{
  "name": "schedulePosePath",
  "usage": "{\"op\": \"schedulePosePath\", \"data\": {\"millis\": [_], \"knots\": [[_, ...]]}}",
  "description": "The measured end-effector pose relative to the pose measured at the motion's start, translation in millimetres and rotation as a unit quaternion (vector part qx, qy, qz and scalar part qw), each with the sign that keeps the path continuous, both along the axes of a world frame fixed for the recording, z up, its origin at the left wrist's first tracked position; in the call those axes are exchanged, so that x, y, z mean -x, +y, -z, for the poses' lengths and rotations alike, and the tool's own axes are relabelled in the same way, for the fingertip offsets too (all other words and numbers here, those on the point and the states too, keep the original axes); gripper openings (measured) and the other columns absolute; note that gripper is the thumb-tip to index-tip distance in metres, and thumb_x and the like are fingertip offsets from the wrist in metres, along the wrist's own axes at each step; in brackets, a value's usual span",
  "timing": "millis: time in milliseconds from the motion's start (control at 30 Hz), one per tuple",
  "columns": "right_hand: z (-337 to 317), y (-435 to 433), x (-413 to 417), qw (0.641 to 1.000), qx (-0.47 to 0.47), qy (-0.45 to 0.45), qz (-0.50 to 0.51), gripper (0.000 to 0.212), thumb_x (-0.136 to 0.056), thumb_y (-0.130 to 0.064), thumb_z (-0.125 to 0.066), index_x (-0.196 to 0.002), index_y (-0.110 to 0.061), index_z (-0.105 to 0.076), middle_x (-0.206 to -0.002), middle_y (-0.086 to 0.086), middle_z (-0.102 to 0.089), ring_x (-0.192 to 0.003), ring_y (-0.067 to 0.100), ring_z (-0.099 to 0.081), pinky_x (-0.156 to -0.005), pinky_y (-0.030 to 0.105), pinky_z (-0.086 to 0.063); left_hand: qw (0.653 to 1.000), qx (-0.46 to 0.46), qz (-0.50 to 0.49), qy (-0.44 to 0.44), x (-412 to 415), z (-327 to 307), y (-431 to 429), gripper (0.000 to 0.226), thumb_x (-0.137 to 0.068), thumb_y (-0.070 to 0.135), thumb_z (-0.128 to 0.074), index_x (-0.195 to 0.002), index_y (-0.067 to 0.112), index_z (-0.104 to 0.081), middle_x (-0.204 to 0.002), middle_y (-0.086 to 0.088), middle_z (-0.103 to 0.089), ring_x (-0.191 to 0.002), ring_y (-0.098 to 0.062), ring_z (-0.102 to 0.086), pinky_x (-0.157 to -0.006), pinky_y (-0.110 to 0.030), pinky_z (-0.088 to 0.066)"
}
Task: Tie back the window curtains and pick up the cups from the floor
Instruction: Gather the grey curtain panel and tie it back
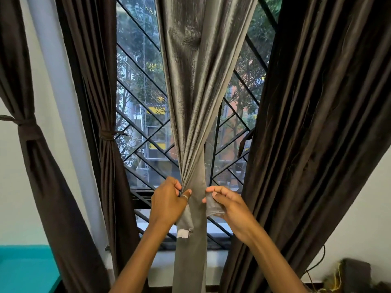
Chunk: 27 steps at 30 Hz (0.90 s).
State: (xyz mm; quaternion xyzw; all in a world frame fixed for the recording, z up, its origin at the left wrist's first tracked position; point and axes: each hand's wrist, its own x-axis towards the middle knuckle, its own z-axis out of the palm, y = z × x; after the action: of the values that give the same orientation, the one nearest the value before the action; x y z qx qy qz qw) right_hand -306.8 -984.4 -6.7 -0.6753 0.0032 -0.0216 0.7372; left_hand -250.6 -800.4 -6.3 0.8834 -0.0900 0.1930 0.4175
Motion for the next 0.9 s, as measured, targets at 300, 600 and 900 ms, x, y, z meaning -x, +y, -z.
{"op": "schedulePosePath", "data": {"millis": [300,600,900], "knots": [[24,14,13,0.997,-0.050,-0.032,-0.048,0.059,-0.079,-0.007,-0.050,-0.137,-0.015,-0.053,-0.132,0.005,-0.068,-0.122,0.029,-0.063,-0.093,0.041,-0.047,0.998,0.043,0.010,0.043,-2,0,-2,0.026,-0.084,0.033,-0.076,-0.081,0.021,-0.053,-0.065,0.002,-0.061,-0.062,-0.011,-0.062,-0.062,-0.033,-0.052],[35,38,8,0.993,0.100,-0.066,0.009,0.067,-0.085,0.008,-0.072,-0.136,-0.026,-0.046,-0.125,-0.005,-0.071,-0.112,0.017,-0.068,-0.095,0.038,-0.056,0.996,0.059,0.006,0.067,0,-3,-2,0.025,-0.084,0.033,-0.075,-0.081,0.021,-0.053,-0.064,0.006,-0.055,-0.063,-0.008,-0.056,-0.056,-0.024,-0.037],[28,45,6,0.965,0.241,-0.099,0.030,0.062,-0.087,0.002,-0.070,-0.138,-0.023,-0.047,-0.123,-0.015,-0.069,-0.109,0.001,-0.067,-0.094,0.026,-0.055,0.993,0.029,0.014,0.110,6,-6,6,0.023,-0.093,0.026,-0.063,-0.081,0.023,-0.043,-0.068,0.003,-0.052,-0.062,-0.012,-0.050,-0.055,-0.026,-0.032]]}}
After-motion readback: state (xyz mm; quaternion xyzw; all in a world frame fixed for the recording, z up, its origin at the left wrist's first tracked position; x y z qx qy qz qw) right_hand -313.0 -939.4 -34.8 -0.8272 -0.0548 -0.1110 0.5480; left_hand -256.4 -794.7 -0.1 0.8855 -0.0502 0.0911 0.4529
